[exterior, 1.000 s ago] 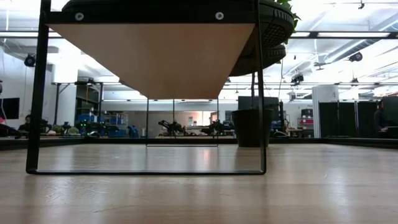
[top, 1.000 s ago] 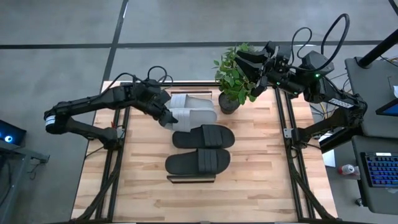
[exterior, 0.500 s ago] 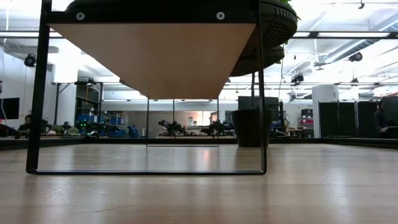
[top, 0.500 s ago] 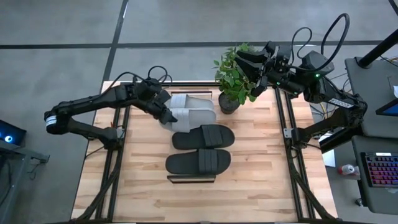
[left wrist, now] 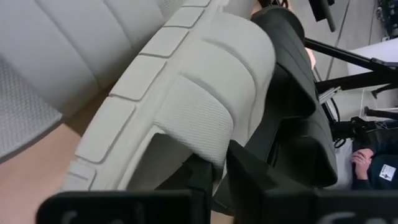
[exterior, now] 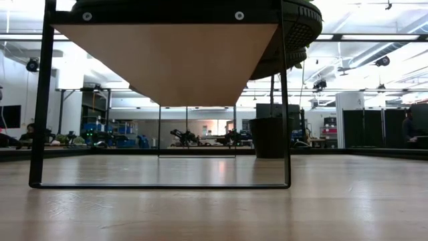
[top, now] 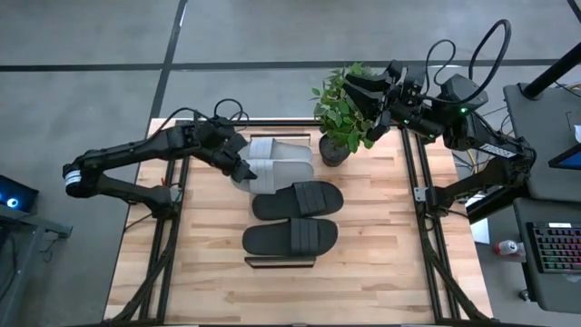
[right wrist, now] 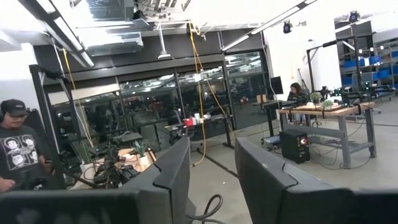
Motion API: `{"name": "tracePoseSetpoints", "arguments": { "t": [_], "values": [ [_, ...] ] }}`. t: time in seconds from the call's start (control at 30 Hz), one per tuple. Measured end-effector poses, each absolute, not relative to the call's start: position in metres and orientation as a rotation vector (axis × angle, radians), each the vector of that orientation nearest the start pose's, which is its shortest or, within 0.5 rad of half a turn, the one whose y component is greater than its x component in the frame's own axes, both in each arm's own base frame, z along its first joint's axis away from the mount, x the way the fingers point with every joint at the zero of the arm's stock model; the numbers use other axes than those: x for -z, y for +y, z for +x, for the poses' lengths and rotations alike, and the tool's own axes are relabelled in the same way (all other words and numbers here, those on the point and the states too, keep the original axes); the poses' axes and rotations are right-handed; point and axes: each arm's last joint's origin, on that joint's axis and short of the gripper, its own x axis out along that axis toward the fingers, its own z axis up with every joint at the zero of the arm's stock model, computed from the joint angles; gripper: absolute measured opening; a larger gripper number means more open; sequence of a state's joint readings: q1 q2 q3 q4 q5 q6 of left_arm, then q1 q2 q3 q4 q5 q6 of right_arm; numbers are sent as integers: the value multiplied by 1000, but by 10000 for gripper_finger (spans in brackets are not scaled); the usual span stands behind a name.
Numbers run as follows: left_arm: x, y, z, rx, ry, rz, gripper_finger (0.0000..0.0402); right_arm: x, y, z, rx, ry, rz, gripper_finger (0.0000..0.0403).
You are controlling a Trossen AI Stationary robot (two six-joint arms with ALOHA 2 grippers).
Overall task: Pick and place slides into the shelf
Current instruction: Put the gray slipper on the shelf, then adjust the black slipper
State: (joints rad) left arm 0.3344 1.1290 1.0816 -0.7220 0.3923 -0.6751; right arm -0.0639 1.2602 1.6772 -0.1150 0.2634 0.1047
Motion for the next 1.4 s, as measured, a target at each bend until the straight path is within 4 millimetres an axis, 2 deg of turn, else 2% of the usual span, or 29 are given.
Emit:
{"name": "tracePoseSetpoints", "arguments": {
  "t": [0.2,0.53,0.7,0.83,1.13,1.4],
  "values": [
    [-322,63,214,-208,737,-941,68,-537,-22,229,309,-319,133,123],
    [-321,63,211,-217,757,-947,222,-537,-22,229,309,-319,133,114],
    [-323,61,207,-197,774,-932,275,-537,-22,229,309,-318,132,117],
    [-323,59,201,-207,799,-940,293,-537,-22,229,309,-318,131,118],
    [-331,55,190,-198,762,-938,295,-537,-22,229,310,-317,130,112],
    [-358,51,175,-195,644,-894,295,-534,-22,230,312,-282,129,119]
  ]
}}
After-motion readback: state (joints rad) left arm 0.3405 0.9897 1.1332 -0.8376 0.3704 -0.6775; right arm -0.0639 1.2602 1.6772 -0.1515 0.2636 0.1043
